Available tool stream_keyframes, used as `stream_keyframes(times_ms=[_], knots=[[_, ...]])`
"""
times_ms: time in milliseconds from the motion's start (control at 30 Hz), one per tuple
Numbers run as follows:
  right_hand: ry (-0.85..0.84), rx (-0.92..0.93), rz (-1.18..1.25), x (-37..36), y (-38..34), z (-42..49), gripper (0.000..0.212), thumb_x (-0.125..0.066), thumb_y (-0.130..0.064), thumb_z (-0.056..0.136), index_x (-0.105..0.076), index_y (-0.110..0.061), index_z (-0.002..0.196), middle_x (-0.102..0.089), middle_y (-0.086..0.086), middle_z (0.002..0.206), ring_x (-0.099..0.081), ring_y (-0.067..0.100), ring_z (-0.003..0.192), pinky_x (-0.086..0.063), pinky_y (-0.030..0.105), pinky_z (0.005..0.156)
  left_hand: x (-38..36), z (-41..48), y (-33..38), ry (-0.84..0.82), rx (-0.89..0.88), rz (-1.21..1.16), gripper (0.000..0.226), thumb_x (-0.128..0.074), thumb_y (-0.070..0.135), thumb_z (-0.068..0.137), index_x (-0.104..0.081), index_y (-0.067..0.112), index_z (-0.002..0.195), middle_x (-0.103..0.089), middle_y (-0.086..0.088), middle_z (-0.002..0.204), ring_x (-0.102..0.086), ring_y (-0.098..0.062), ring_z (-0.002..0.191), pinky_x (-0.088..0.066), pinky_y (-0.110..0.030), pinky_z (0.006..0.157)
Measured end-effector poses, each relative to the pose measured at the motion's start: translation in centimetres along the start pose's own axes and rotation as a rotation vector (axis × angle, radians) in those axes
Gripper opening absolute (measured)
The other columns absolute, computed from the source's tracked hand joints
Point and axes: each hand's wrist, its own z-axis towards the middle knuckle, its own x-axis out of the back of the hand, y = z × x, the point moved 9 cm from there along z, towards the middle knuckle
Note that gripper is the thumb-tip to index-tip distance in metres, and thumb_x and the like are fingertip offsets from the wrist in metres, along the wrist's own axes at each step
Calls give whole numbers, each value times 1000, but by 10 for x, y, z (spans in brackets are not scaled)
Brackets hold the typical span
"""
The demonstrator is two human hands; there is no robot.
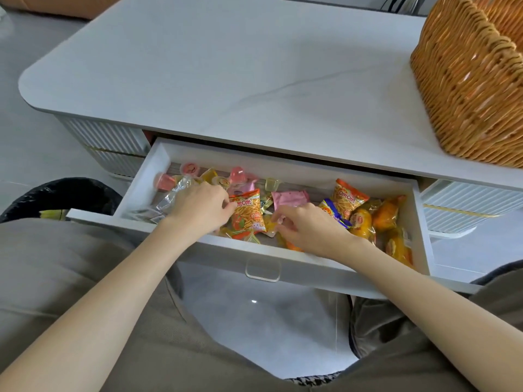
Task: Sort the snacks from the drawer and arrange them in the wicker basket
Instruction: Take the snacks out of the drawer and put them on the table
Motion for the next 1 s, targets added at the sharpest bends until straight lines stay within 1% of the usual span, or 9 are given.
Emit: stream_keyframes(times_ms=[100,233,400,500,567,633,767,867,1000], knots=[[-53,-2,-4,-10,0,24,44,-53,-22,94,-47,-15,138,-54,7,132,-54,22,109,-48,36,89,9,8,-18,57,70,70,27,-50,42,96,-66,28,112,-71,4,91,-65,-17,89,-45,-35,80],[-144,-100,9,-38,-2,75,73,-58,-35,93,-19,-15,151,-33,19,149,-28,39,137,-27,50,113,-5,23,-42,-46,94,53,48,-58,41,92,-48,28,137,-61,-1,126,-56,-22,115,-41,-40,95],[-158,-159,41,-68,4,96,72,-67,-30,88,-25,-17,145,-46,22,136,-62,35,102,-53,43,85,-49,34,-66,-318,167,35,77,-66,47,83,-29,28,148,-33,-6,152,-39,-27,135,-40,-43,102],[-120,-118,94,-61,4,89,66,-69,-14,83,-34,-15,140,-66,17,99,-65,26,74,-55,37,64,-60,38,-61,-374,111,173,70,-65,23,85,-31,31,146,-24,-8,152,-30,-28,137,-43,-45,101],[-97,-70,65,-47,0,80,67,-68,-9,81,-36,-17,139,-65,14,83,-59,21,61,-52,36,57,-59,41,-53,-358,59,307,63,-57,5,85,-39,27,141,-18,-12,149,-20,-31,139,-36,-46,106],[-47,-42,87,-25,-5,69,63,-69,-14,81,-39,-21,136,-64,10,84,-58,17,60,-53,35,57,-58,44,-48,-385,44,374,56,-55,0,85,-45,21,136,-20,-12,146,-17,-31,138,-27,-50,111],[95,-15,260,39,-13,43,60,-71,-21,81,-38,-31,131,-65,5,77,-60,19,61,-55,40,65,-59,48,-43,-498,2,416,68,-77,26,75,-43,16,133,-51,-4,131,-38,-29,132,-15,-59,112],[260,-34,315,86,-4,27,66,-71,-22,83,-31,-36,135,-65,3,88,-61,24,70,-47,19,66,-54,47,-35,-446,-63,458,69,-76,23,76,-34,17,131,-68,1,99,-59,-26,106,-15,-56,112],[495,-123,437,134,28,14,68,-70,-22,86,-28,-32,139,-60,-12,90,-62,5,70,-46,8,62,-27,37,-25,-397,-70,320,62,-76,29,77,-49,27,133,-63,4,119,-57,-17,111,-41,-34,100]])
